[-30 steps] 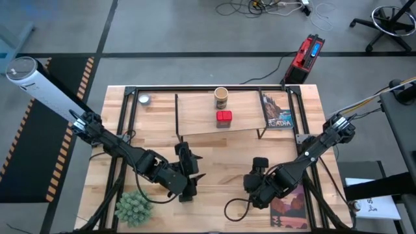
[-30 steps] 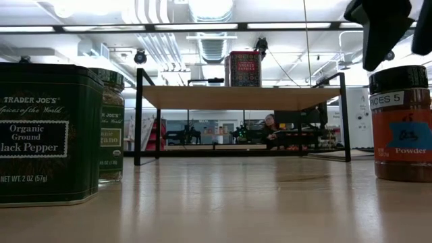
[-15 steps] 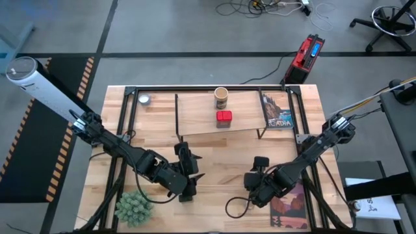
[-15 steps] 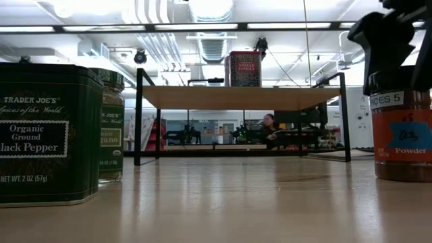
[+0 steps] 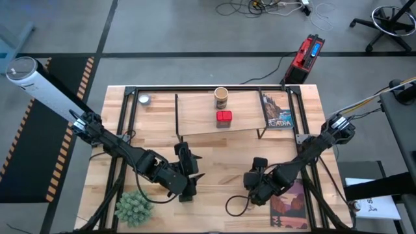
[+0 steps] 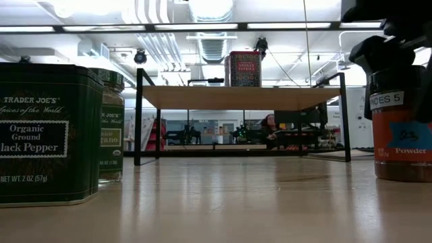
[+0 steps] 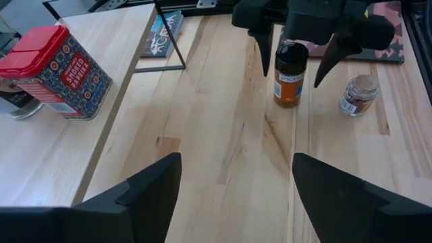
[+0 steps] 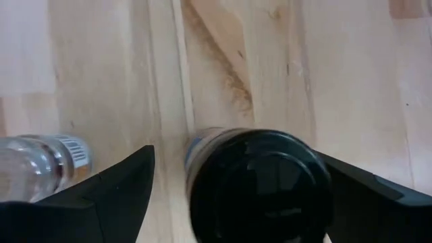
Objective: Shelf spices
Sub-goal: Put the orange seasoning bottle on the shelf
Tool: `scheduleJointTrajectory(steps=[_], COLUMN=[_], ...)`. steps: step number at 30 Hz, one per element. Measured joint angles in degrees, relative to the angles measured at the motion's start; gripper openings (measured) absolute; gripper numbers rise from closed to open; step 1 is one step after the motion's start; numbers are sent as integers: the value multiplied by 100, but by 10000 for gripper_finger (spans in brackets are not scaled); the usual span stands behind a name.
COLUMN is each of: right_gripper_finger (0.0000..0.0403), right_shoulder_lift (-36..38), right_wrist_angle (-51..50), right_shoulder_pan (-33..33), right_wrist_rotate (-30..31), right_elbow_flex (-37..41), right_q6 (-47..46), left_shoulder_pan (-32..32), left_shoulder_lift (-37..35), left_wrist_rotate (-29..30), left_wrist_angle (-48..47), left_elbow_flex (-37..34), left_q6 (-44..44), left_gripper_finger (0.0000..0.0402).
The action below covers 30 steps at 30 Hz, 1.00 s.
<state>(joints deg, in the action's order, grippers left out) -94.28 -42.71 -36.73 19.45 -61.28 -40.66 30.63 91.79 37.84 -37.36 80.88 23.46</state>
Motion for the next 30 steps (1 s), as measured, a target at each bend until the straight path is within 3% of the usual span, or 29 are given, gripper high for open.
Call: scheduleJointTrajectory(steps=[9,25,30], right_gripper_finger=[322,192,179], right_shoulder_lift=[0,0,0], right_wrist_angle=[9,21,23], right_shoulder_pan=[337,452,452], right_wrist_rotate=[-338,-495,-547], right_elbow_flex=[0,0,0], right_q6=[206,514,707], left_shoulder_pan=[0,0,0], left_shoulder_lift=[0,0,0], left_wrist_rotate=[1,-111,-109], left_wrist_angle=[4,0,0], left_elbow_flex=[0,0,0], left_q6=[0,9,6], left_gripper_finger=[271,271,265])
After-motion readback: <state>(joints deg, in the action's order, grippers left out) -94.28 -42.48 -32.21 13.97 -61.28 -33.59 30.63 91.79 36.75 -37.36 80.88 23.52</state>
